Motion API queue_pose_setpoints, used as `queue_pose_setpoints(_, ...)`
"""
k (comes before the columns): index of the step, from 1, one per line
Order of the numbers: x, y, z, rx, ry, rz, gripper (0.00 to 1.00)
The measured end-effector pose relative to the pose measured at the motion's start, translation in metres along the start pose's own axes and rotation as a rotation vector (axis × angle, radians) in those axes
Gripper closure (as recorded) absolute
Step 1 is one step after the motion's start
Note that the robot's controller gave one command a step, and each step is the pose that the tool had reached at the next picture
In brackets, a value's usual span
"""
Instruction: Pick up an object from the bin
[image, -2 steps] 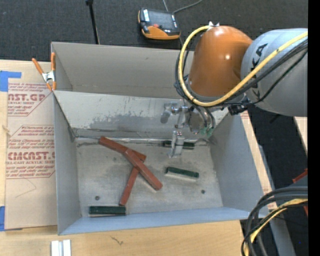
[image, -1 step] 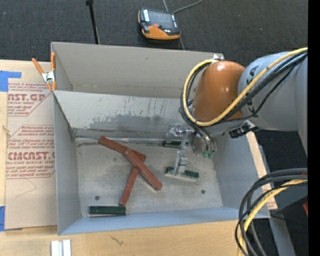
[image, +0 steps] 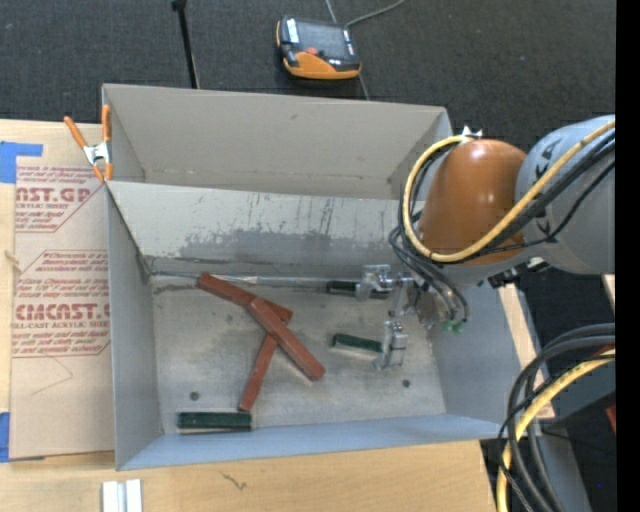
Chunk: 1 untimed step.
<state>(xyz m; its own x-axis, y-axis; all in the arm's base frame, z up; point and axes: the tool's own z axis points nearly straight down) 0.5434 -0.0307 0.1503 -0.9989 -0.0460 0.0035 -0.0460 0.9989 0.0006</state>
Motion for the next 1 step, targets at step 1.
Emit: queue_pose_setpoints(1, -0.0021, -0.0067, -0.013, 0.0, -0.007, 0.054, 0.0)
